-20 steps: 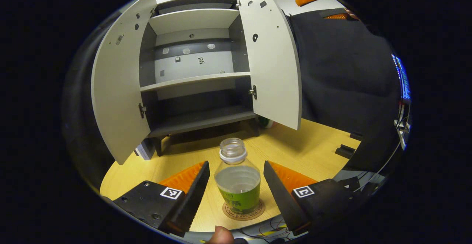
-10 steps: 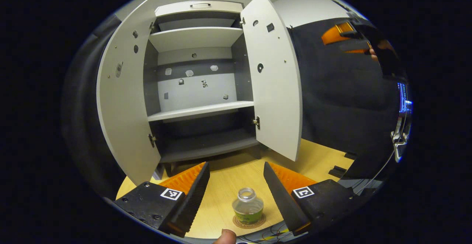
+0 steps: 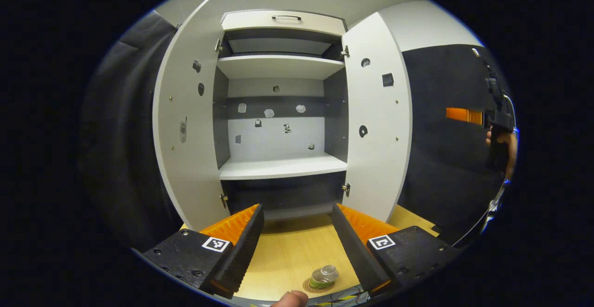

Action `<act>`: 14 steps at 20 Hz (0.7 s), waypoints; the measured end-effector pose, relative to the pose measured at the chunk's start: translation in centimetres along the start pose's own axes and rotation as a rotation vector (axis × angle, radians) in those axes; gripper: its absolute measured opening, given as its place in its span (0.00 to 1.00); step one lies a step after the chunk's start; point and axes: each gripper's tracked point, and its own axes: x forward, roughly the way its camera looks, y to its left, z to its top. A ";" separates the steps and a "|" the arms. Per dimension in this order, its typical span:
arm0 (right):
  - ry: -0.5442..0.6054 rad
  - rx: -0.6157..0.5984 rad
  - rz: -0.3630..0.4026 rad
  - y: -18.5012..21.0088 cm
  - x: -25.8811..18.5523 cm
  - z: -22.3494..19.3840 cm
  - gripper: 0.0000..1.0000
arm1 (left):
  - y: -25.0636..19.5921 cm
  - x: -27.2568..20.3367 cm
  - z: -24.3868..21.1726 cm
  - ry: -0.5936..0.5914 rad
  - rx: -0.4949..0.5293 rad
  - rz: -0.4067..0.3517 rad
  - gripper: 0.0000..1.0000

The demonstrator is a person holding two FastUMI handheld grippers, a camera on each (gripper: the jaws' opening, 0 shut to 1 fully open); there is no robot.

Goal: Grasp the bottle in the cabinet with the left hand and place it on the coaster, then close the right door with the right hand and the left door with the left hand.

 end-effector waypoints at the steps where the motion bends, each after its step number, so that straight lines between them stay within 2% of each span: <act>1: -0.006 0.002 0.004 -0.1 0.7 0.3 0.98 | 0.8 -0.4 1.2 -0.007 0.006 0.010 0.93; 5: -0.026 0.042 0.000 -0.3 4.0 2.0 0.98 | 4.1 -2.5 5.3 -0.056 0.010 0.055 0.96; 7: -0.041 0.058 -0.026 -0.8 5.7 3.0 0.98 | 6.2 -3.5 6.5 -0.068 0.030 0.087 0.93; 10: -0.042 0.088 -0.012 0.2 7.4 4.1 0.98 | 9.2 -4.8 6.9 -0.050 0.026 0.140 0.93; 11: -0.038 0.101 -0.003 0.7 7.7 4.2 0.93 | 10.1 -5.1 6.9 -0.051 0.019 0.153 0.93; 12: -0.035 0.119 0.007 1.4 8.4 4.3 0.98 | 10.9 -5.3 6.7 -0.047 0.010 0.167 0.96; 14: -0.027 0.150 0.024 2.8 9.1 4.0 0.98 | 12.4 -5.6 6.5 -0.050 0.000 0.188 0.93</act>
